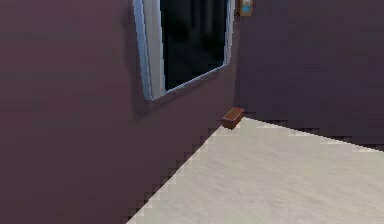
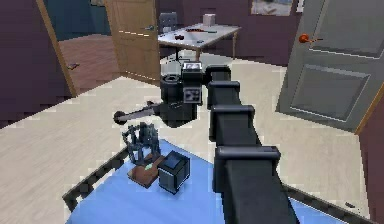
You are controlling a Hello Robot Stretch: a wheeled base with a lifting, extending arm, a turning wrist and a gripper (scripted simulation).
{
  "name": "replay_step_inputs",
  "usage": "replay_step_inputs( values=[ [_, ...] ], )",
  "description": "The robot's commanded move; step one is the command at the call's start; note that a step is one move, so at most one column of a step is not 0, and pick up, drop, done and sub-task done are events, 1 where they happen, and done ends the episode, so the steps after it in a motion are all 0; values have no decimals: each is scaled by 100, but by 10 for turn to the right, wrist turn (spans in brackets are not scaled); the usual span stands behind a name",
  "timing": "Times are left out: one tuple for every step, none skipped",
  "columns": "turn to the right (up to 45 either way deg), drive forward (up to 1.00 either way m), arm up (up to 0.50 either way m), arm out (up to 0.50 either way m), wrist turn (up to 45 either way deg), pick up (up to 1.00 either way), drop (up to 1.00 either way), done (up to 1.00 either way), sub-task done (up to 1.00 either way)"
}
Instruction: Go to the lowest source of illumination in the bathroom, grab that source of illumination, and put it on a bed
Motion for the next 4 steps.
replay_step_inputs(
  values=[
    [0,0,0,0,450,0,0,0,0],
    [0,0,0,0,180,0,0,0,0],
    [0,0,-40,0,0,0,0,0,0],
    [0,0,-32,0,0,0,0,0,0]
  ],
)
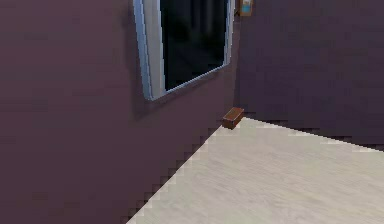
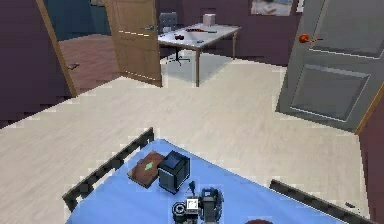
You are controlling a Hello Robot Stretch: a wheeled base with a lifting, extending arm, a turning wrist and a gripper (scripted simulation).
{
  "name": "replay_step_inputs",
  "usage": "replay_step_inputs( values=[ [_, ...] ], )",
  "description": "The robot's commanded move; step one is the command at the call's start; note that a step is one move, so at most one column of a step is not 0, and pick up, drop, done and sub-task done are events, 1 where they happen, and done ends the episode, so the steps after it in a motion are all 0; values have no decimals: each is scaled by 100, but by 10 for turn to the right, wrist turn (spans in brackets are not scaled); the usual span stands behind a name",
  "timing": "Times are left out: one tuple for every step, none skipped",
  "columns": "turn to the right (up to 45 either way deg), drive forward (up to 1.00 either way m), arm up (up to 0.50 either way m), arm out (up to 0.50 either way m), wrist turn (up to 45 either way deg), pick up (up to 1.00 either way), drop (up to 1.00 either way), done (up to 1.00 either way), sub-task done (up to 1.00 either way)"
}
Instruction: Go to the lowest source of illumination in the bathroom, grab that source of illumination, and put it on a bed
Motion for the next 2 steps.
replay_step_inputs(
  values=[
    [0,0,0,0,0,0,100,0,0],
    [0,0,10,0,0,0,0,0,0]
  ],
)
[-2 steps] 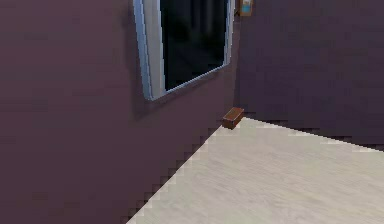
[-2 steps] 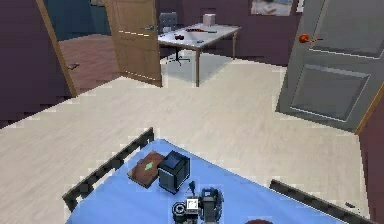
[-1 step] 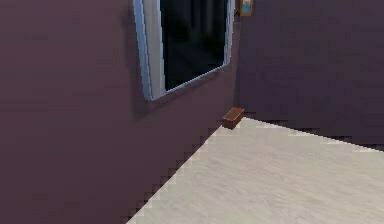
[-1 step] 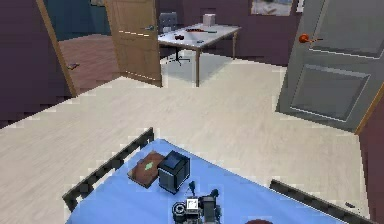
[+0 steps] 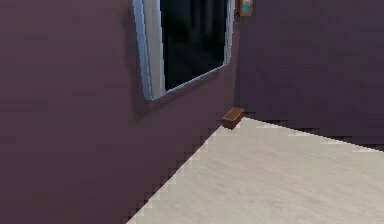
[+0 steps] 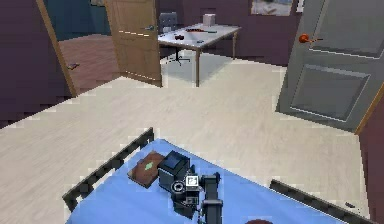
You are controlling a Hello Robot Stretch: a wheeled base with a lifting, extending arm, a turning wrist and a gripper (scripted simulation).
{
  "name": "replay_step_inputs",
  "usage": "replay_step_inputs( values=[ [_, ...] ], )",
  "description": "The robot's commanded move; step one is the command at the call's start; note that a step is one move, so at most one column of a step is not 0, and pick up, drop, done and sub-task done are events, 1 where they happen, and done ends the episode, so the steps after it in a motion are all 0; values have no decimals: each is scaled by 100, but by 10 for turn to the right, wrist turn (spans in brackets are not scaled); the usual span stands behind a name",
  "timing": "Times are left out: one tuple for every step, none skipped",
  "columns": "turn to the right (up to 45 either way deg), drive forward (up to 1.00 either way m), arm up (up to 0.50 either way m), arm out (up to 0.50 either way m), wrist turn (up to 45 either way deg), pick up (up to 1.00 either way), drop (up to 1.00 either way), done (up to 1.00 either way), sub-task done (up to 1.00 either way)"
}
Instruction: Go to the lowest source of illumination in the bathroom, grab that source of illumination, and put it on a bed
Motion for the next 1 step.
replay_step_inputs(
  values=[
    [0,0,0,-8,0,0,0,0,0]
  ],
)
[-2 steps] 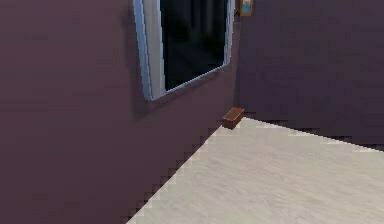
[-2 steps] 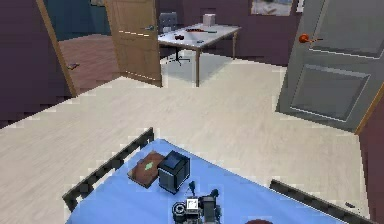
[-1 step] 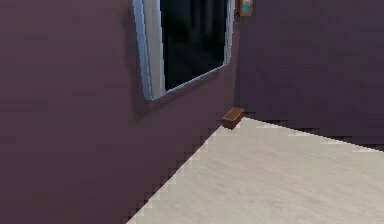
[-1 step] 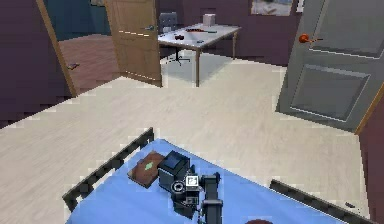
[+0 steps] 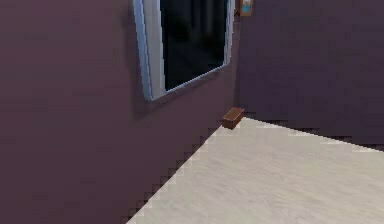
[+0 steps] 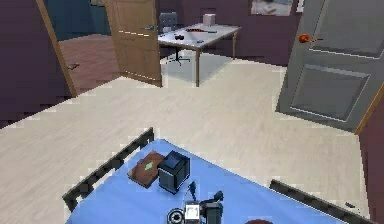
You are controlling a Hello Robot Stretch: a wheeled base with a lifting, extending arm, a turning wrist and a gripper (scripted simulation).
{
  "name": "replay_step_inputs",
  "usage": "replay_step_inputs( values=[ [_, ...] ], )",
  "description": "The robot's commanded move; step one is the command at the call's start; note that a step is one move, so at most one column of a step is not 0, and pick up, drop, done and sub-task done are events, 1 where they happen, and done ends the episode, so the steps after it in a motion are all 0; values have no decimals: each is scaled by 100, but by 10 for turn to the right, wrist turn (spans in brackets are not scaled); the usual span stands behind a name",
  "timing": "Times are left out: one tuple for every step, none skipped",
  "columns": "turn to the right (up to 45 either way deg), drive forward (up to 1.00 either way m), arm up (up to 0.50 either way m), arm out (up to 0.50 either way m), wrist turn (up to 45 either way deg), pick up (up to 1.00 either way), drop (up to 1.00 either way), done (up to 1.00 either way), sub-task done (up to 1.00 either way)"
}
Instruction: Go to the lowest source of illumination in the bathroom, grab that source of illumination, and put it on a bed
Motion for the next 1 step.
replay_step_inputs(
  values=[
    [0,0,0,0,0,0,0,100,0]
  ],
)
